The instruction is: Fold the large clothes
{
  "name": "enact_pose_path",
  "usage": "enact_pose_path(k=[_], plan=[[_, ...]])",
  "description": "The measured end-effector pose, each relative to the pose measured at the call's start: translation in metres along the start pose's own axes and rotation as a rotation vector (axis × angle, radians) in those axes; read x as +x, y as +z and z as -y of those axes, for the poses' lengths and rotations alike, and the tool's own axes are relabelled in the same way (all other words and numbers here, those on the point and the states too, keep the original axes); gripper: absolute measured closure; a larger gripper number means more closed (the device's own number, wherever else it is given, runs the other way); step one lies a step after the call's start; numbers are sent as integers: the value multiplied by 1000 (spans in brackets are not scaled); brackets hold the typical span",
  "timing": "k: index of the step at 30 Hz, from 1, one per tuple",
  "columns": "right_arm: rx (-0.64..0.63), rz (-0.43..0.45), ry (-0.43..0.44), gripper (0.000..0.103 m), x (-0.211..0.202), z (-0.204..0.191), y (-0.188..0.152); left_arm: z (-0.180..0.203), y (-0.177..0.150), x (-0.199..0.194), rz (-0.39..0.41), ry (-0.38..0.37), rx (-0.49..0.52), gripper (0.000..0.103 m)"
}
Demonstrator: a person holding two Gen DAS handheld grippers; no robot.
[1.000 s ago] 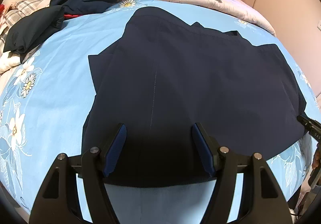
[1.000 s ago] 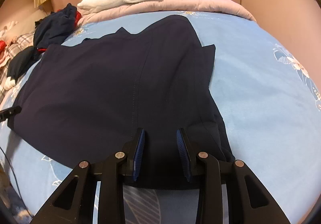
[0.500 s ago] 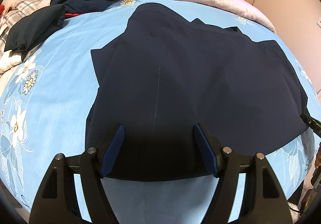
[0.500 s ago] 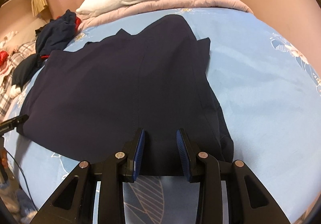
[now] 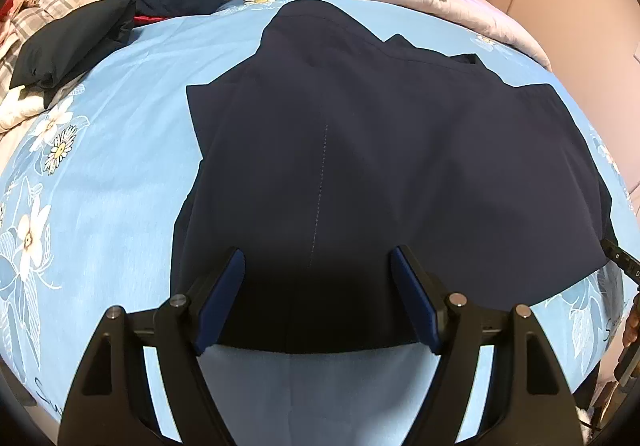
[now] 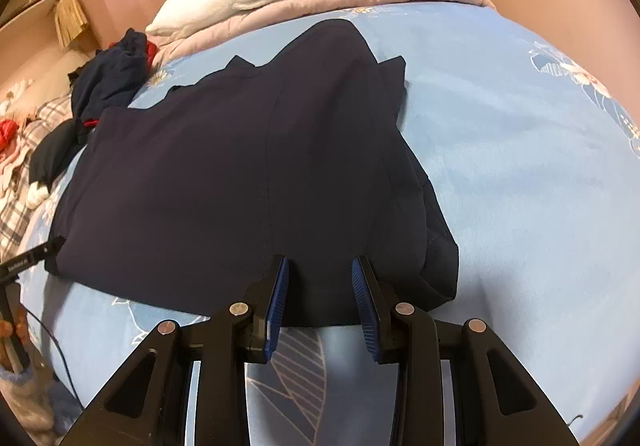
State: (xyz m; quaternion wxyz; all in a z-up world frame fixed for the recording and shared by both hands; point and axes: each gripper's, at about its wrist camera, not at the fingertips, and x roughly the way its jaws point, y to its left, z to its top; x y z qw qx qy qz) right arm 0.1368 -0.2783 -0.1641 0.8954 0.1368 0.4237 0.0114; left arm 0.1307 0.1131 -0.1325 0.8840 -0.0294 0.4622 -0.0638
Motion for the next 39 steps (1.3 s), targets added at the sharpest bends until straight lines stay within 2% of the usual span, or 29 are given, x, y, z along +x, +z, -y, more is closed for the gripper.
enact_pose_path(k=[4,6,14,21,29,35,39], plan=[[1,-13,-8,67,-5,-1,-1,-4,-4,-3,-8,-6,-18,26],[17,-19,-5,67,-8,1,-1,-7,-6,-3,-16,3,-28,22],[29,-15,9,67,-23,-2,-3,-11,-16,-13,-19,22,-43,22],[-21,10,49,66,-29,-26,5,-14,-23,-20,-27,32,-52,22],[-82,18,100,59,-26,-56,13,-25,-33,-23,-44,51,-80,22],[-117,4,125,55,-17,-75,16,-38,-39,-22,-60,20,-136,22],[-127,-1,142,54,-12,-85,16,-52,-41,-21,-71,-50,-208,22]])
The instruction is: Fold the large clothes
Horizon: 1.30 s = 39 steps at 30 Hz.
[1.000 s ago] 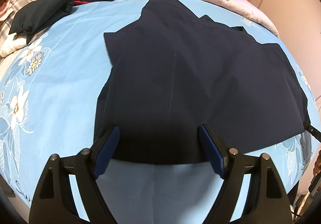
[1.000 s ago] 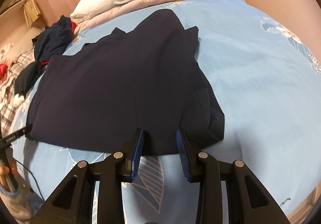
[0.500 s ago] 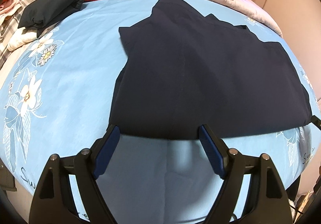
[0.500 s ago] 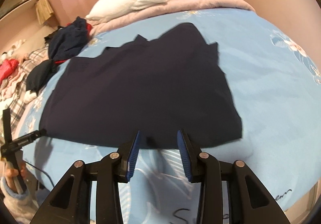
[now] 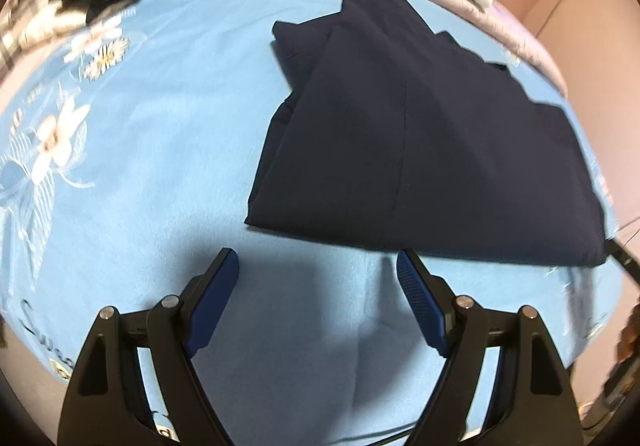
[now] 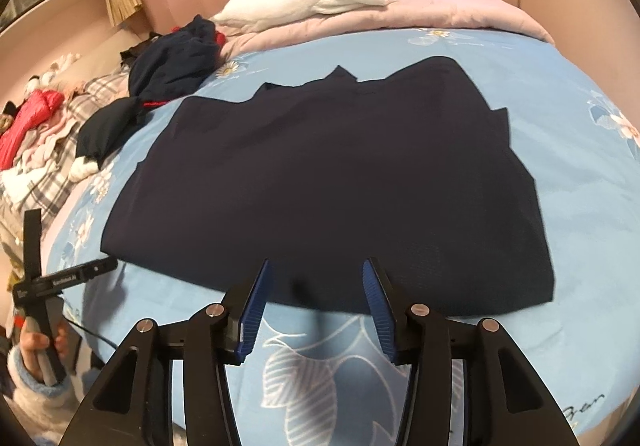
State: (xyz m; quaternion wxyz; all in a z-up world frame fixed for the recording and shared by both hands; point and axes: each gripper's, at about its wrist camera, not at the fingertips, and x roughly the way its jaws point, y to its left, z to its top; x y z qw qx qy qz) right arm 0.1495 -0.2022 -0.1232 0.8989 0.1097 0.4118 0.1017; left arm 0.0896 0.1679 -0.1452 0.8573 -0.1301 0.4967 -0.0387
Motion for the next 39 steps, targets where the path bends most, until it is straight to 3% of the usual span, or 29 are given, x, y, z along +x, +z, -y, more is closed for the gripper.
enact_pose_path(k=[3,6,9,11,22,27,31,35,37,39], plan=[[-8,-7,13,52,6,-4,2,-16,4,-3,-1,-113,-89,18],[-21,-19,24,52,10,-12,2,-38,11,0,-4,-278,-226,11],[-33,-24,32,52,12,-17,2,-59,20,9,-20,-435,-354,10],[-41,-27,40,52,14,-21,4,-66,27,17,-48,-493,-391,10],[-57,-33,70,52,28,-25,13,-52,86,63,-177,-690,-321,9],[-56,-14,101,52,41,-32,31,-26,107,76,-198,-690,-270,5],[-78,10,90,52,68,-43,60,-10,115,79,-204,-660,-250,7],[-77,10,82,52,103,-51,96,2,119,71,-168,-586,-164,37],[-69,10,34,53,125,-55,117,6,120,69,-158,-546,-139,48],[-51,1,33,65,139,-56,129,6,120,66,-148,-514,-128,64]])
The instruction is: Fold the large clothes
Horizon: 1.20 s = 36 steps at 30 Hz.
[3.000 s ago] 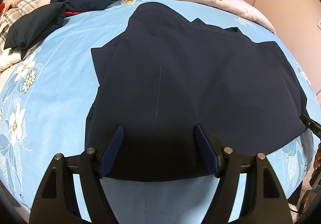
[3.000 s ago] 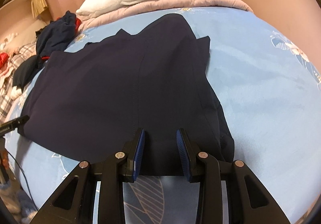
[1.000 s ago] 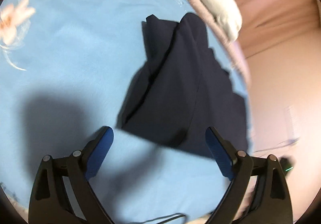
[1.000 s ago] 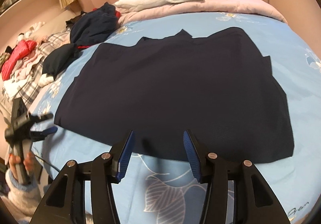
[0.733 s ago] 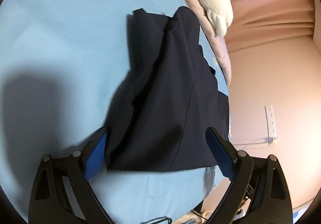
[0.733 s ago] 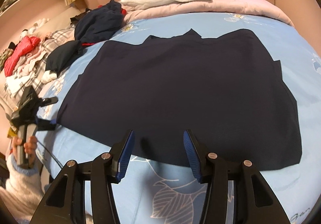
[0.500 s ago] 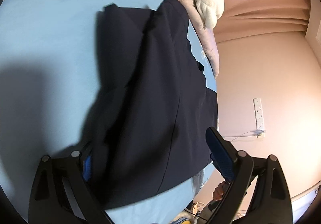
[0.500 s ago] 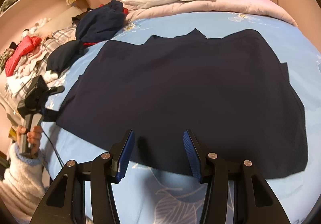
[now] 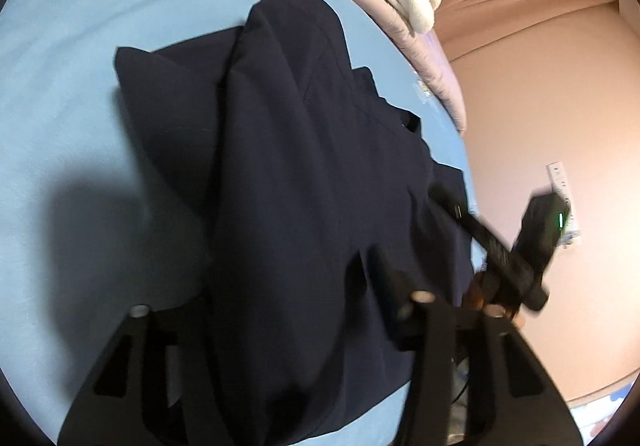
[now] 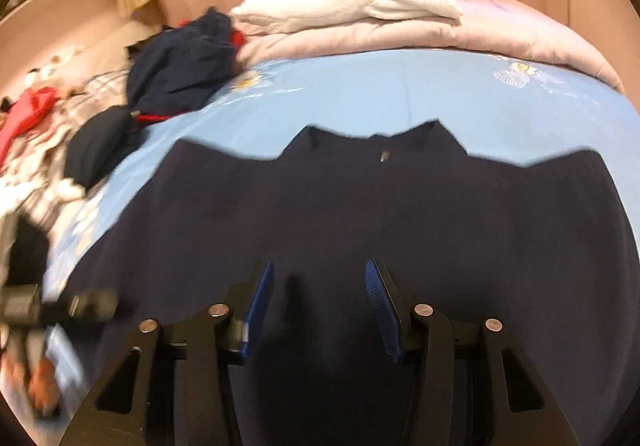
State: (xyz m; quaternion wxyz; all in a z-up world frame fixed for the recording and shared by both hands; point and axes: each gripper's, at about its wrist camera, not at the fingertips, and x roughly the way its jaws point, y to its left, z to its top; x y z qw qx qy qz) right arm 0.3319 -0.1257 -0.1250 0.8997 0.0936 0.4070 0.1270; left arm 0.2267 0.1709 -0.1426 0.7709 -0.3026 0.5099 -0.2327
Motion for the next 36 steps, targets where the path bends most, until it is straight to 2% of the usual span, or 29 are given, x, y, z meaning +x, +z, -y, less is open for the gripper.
enact_pose_path(k=[1,3,5,6,7,11,14,19,23,25,29,32,36], plan=[[10,-6,-12,73,9,1,6,2,-1,-2,6,7,9,67],[20,-62,-68,80,30,3,14,8,-4,-8,30,25,42,76],[27,-127,-83,87,49,7,13,17,-5,-12,52,31,72,78],[18,-129,-91,89,53,8,12,23,-5,-13,63,33,91,78],[2,-124,-107,95,53,7,11,29,-6,-15,72,40,109,78],[11,-172,-100,96,40,7,12,48,-7,-20,100,72,153,79],[-40,-111,-43,95,-1,-5,-3,61,-12,-28,122,81,185,79],[-108,-90,59,95,-68,-20,-60,87,-16,-33,142,103,246,79],[-163,-108,47,95,-91,-30,-107,104,-20,-32,155,138,285,79],[-201,-157,36,95,-82,-38,-119,111,-22,-31,158,152,292,79],[-310,-155,-45,95,-66,-58,-143,127,-25,-25,163,182,312,78],[-280,-150,5,95,-63,-55,-145,143,-28,-17,161,222,343,79],[-107,-130,189,95,-87,-23,-138,174,-34,-6,169,264,403,80]])
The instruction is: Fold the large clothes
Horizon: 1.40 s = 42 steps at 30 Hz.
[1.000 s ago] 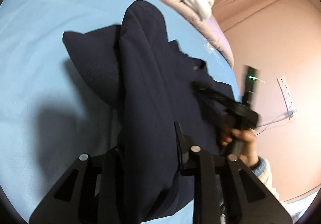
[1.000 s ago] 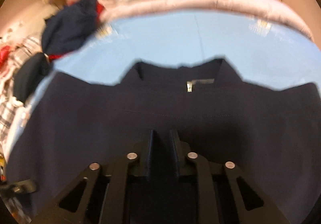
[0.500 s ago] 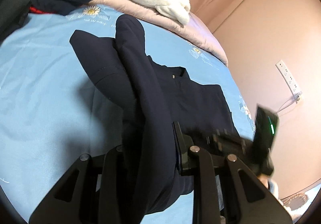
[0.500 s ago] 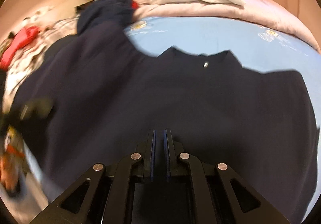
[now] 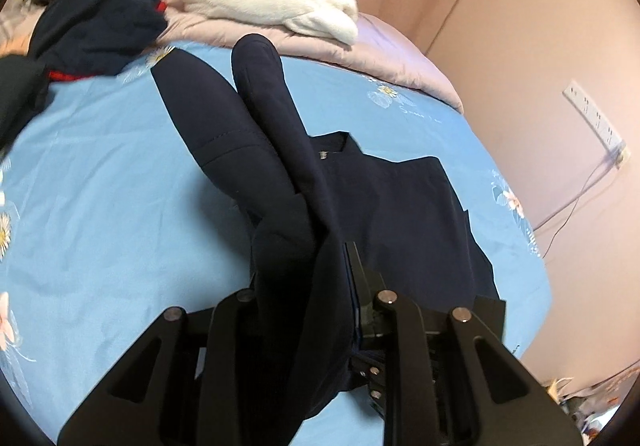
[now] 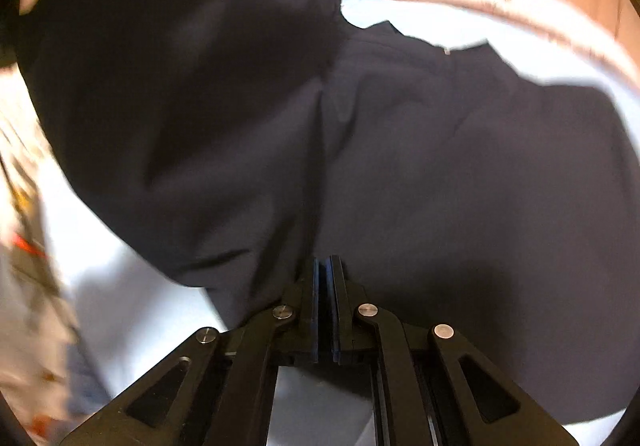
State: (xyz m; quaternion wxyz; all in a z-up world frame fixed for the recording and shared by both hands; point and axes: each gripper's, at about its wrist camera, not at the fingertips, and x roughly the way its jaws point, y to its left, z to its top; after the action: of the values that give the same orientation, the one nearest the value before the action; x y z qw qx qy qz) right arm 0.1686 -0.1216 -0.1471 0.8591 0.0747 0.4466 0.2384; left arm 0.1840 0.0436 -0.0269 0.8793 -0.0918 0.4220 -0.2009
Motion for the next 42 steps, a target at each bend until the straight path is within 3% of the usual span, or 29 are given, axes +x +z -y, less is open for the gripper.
enact_pose_path(k=[5,10,12,13,16,18,20,23,25,27,29,32,35,38,42], plan=[[160,150,40,95,-46,45,-6,41,6,14,-6,21,63,80],[339,225,96,95,-69,95,-15,84,6,48,-51,15,109,80],[417,250,113,90,-74,116,-22,100,4,61,-66,19,135,80],[458,261,119,83,-76,126,-26,106,3,69,-75,15,140,79],[548,296,139,78,-80,149,-34,118,-2,97,-147,-53,112,73],[605,320,172,73,-85,163,-42,123,-4,113,-202,-128,73,60],[651,341,209,67,-92,172,-51,128,-3,117,-232,-192,50,60],[701,372,251,53,-99,183,-60,135,2,102,-237,-308,50,58],[736,391,307,51,-101,188,-64,137,7,74,-178,-351,86,56],[757,407,352,45,-102,189,-66,130,9,50,-119,-344,102,42],[759,422,385,34,-101,181,-63,112,11,30,-58,-311,92,38],[743,417,431,30,-97,178,-45,80,2,19,-12,-144,89,38],[714,373,422,28,-89,180,-30,63,-21,36,-93,-76,107,40],[679,316,386,28,-73,181,-10,70,-47,55,-147,-19,187,40],[656,242,352,28,-63,187,0,80,-72,81,-194,-31,232,38]])
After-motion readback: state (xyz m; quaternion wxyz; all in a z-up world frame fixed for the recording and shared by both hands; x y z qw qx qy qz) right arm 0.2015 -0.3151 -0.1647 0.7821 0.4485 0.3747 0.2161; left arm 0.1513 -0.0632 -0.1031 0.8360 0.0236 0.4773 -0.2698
